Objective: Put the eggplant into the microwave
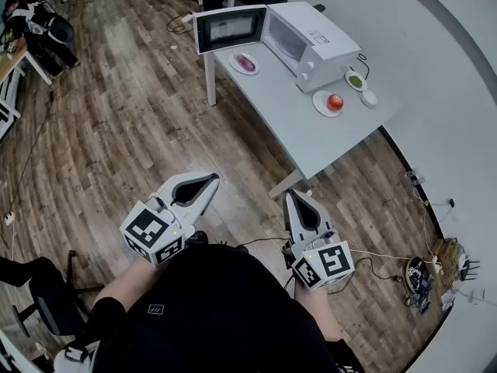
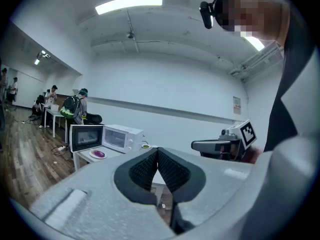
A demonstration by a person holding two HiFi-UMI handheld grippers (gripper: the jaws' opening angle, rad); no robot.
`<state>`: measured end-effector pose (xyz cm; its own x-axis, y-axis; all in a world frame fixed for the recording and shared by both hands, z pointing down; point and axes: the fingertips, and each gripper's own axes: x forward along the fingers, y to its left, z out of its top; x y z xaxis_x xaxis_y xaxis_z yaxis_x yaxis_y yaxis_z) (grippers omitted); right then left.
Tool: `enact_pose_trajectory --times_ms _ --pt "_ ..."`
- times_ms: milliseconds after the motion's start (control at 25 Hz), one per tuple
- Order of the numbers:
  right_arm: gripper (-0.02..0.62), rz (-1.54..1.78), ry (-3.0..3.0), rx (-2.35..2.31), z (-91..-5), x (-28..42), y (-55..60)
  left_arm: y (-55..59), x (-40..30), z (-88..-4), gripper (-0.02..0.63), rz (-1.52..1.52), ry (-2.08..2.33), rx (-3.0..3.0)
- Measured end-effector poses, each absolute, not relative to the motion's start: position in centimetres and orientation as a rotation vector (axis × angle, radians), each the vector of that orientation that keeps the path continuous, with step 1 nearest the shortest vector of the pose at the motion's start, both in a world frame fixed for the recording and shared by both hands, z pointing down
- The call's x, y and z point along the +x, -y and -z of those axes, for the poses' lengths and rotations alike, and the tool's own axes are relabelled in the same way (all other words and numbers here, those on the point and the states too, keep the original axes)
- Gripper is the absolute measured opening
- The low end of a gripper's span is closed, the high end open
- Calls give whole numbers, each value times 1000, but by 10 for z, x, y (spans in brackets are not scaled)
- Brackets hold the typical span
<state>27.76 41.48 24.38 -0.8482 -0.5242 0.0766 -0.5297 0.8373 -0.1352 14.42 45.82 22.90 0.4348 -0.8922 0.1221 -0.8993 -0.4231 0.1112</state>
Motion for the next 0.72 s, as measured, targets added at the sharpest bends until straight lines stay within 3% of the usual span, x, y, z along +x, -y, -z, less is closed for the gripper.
enact_pose_trajectory --times_ms 720 --pt "14 -312 2997 719 -261 294 -425 -467 174 -238 8 -63 1669 2467"
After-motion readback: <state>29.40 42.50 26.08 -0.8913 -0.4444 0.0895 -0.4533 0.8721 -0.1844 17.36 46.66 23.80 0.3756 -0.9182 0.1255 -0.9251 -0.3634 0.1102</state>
